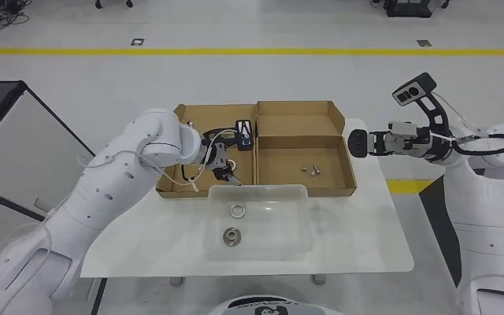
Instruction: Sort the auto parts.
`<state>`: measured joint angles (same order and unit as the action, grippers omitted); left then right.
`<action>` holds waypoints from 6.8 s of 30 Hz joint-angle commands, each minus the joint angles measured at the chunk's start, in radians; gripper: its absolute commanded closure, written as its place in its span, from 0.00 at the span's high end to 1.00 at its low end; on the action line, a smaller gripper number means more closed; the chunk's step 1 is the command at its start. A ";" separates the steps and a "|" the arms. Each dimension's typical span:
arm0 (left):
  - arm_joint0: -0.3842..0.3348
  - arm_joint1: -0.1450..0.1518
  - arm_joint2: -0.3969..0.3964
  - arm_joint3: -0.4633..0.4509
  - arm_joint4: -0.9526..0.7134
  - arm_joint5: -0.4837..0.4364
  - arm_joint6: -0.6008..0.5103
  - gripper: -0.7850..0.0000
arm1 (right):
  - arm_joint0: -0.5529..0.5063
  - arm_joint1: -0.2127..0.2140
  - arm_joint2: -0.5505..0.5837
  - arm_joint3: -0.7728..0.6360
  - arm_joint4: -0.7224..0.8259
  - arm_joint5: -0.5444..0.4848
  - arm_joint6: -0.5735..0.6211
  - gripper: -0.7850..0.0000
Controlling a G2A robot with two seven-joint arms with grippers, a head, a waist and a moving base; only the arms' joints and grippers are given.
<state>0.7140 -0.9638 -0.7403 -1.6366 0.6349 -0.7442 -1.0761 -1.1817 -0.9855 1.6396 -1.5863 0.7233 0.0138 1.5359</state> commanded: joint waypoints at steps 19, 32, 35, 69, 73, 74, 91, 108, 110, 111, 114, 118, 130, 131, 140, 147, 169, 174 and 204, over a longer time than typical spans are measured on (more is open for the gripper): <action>-0.181 0.022 0.322 -0.239 -0.031 0.202 -0.202 1.00 | 0.000 0.000 0.000 0.000 0.000 0.000 0.000 1.00; -0.377 -0.010 0.570 -0.289 -0.195 0.307 -0.307 1.00 | 0.000 0.000 0.000 0.000 0.000 0.000 0.000 1.00; -0.339 -0.016 0.570 -0.282 -0.158 0.302 -0.301 0.97 | 0.000 0.000 0.000 0.000 0.000 0.000 0.000 1.00; -0.100 -0.119 0.570 -0.087 0.163 0.322 -0.322 0.39 | 0.000 0.000 0.000 0.000 0.000 0.000 0.000 1.00; -0.096 -0.137 0.570 -0.051 0.171 0.317 -0.317 0.33 | 0.000 0.000 0.000 0.000 0.000 0.000 0.000 1.00; -0.096 -0.141 0.570 -0.041 0.169 0.320 -0.321 0.33 | 0.000 0.000 0.000 0.000 0.000 0.000 0.000 1.00; -0.105 -0.188 0.570 0.036 0.199 0.330 -0.330 0.18 | 0.000 0.000 0.000 0.000 0.000 0.000 0.000 1.00; -0.086 -0.227 0.570 0.092 0.236 0.333 -0.333 0.16 | 0.000 0.000 0.000 0.000 0.000 0.000 0.000 1.00; -0.083 -0.230 0.570 0.094 0.221 0.330 -0.330 0.18 | 0.000 0.000 0.000 0.000 0.000 0.000 0.000 1.00; -0.083 -0.231 0.570 0.096 0.215 0.331 -0.331 0.21 | 0.000 0.000 0.000 0.000 0.000 0.000 0.000 1.00; -0.082 -0.233 0.570 0.099 0.193 0.333 -0.333 0.26 | 0.000 0.000 0.000 0.000 0.000 0.000 0.000 1.00; -0.083 -0.235 0.570 0.092 0.170 0.337 -0.338 0.32 | 0.000 0.000 0.000 0.000 0.000 0.000 0.000 1.00; -0.101 -0.229 0.570 0.080 0.123 0.331 -0.331 0.44 | 0.000 0.000 0.000 0.000 0.000 0.000 0.000 1.00; -0.102 -0.229 0.570 0.082 0.123 0.331 -0.332 0.44 | 0.000 0.000 0.000 0.000 0.000 0.000 0.000 1.00; -0.111 -0.248 0.570 0.139 0.116 0.310 -0.311 0.39 | 0.000 0.000 0.000 0.000 0.000 0.000 0.000 1.00; -0.100 -0.270 0.570 0.185 0.115 0.285 -0.285 0.40 | 0.000 0.000 0.000 0.000 0.000 0.000 0.000 1.00; -0.100 -0.270 0.570 0.178 0.110 0.299 -0.299 0.42 | 0.000 0.000 0.000 0.000 0.000 0.000 0.000 1.00; -0.092 -0.268 0.570 0.181 0.116 0.299 -0.300 0.42 | 0.000 0.000 0.000 0.000 0.000 0.000 0.000 1.00; -0.312 -0.204 0.570 -0.070 -0.140 0.411 -0.411 0.00 | 0.000 0.000 0.000 0.000 0.000 0.000 0.000 1.00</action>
<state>0.4303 -1.1753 -0.1700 -1.6824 0.5266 -0.3407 -1.4803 -1.1817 -0.9855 1.6396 -1.5863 0.7233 0.0138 1.5359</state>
